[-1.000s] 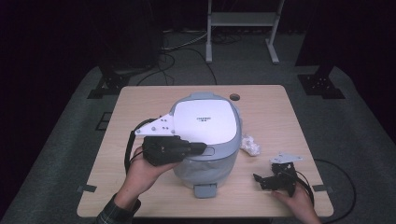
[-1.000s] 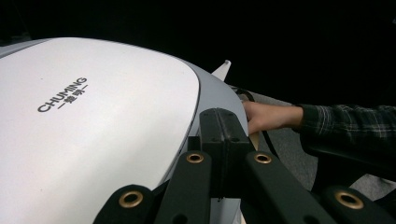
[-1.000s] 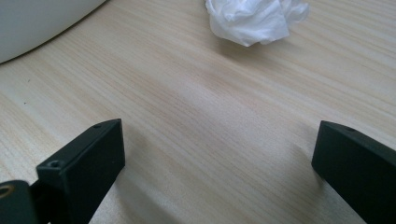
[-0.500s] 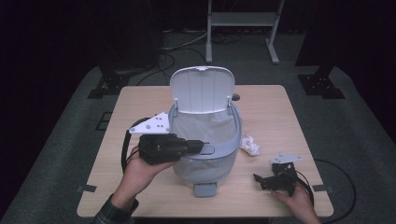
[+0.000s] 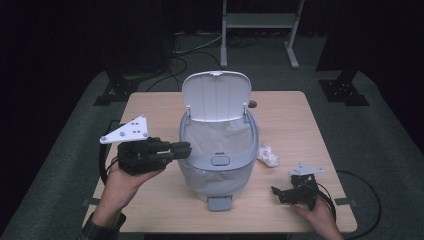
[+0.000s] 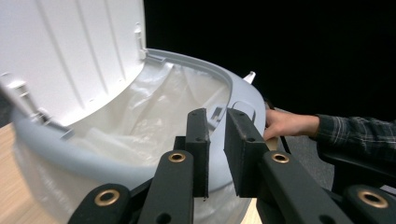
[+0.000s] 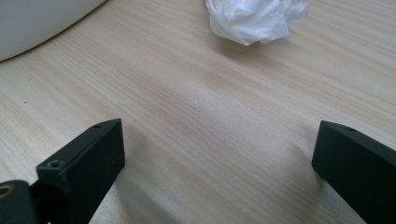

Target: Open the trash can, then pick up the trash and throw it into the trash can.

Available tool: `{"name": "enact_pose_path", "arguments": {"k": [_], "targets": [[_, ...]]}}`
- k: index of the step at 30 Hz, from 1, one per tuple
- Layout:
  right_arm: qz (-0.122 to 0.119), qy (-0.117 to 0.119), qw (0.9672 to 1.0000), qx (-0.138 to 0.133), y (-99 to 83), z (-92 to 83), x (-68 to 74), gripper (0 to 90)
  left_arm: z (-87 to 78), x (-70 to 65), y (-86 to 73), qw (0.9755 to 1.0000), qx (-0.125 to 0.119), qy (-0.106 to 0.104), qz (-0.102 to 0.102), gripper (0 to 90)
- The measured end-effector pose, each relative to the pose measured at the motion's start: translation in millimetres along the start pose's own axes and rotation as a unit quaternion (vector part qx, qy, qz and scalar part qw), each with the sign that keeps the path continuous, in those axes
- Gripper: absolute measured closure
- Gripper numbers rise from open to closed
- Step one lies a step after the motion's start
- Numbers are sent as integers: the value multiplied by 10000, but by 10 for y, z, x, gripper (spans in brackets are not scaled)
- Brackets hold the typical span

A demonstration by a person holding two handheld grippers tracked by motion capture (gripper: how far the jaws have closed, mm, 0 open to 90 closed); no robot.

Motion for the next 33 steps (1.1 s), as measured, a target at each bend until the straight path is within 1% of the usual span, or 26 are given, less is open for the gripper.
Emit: {"name": "enact_pose_path", "arguments": {"k": [9, 14, 17, 19, 23, 26, 28, 31, 33], "targets": [[-1, 1, 10000, 1, 0, 0, 0, 15, -179, 117, -104, 9996, 5, 280, -89, 718], [1, 1, 10000, 2, 0, 0, 0, 15, -239, 189, -211, 9989, 66, 437, -127, 640], [0, 0, 10000, -1, 0, 0, 0, 15, -275, 228, -289, 9983, 60, 561, -137, 596], [0, 1, 10000, -2, 0, 0, 0, 15, -291, 267, -351, 9976, 75, 671, -134, 547], [3, 2, 10000, -1, 1, 0, 0, 15, -298, 363, -511, 9953, 252, 929, -107, 464], [1, 1, 10000, -1, 0, 0, 0, 15, -303, 419, -629, 9940, 265, 1048, -158, 406], [-1, 1, 10000, 1, 0, 0, 0, 15, -301, 455, -705, 9935, 283, 1086, -179, 372], [1, 1, 10000, 0, 1, 0, 0, 15, -292, 511, -820, 9920, 337, 1196, -209, 320], [0, -1, 10000, 3, 0, -1, 0, 15, -284, 537, -902, 9914, 393, 1227, -235, 286]]}}
Point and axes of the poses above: each handheld gripper's, and its own axes: z roughly forward along the jaws, y roughly out of its top, x roughly to its left, the point moved 8 cm from there along z, roughly forward along the jaws, and after that the axes turned 3 degrees about -x, right-handed, at the moved point
